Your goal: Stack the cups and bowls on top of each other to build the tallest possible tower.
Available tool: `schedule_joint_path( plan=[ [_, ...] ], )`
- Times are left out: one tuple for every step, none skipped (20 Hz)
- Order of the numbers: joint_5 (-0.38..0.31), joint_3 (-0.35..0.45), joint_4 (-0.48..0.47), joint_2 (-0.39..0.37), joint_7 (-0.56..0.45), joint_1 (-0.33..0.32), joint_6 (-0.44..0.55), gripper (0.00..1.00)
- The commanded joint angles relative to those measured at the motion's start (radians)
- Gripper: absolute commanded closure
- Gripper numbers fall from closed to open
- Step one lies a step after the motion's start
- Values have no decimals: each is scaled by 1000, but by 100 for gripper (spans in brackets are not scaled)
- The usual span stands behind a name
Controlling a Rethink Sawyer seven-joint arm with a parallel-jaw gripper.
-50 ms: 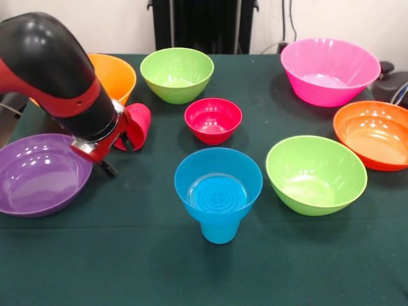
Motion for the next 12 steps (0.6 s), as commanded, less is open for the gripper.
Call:
schedule_joint_path(
  plan=[
    [-19,-108,67,-5,-172,33,89,0],
    [-17,-113,87,-23,-177,16,90,0],
    [-14,-115,92,-29,-177,14,93,0],
    [-11,-117,95,-41,-183,7,102,0],
    [-9,-118,97,-45,-184,6,103,0],
    [-3,-117,100,-54,-185,1,105,0],
    [-1,-118,98,-55,-185,1,108,0],
    [3,-117,93,-58,-186,2,117,0],
    [3,-117,89,-60,-189,3,122,0],
    [6,-116,76,-58,-191,6,134,0],
    [8,-116,69,-60,-196,7,143,0],
    [9,-115,43,-48,-202,15,158,0]
  ],
)
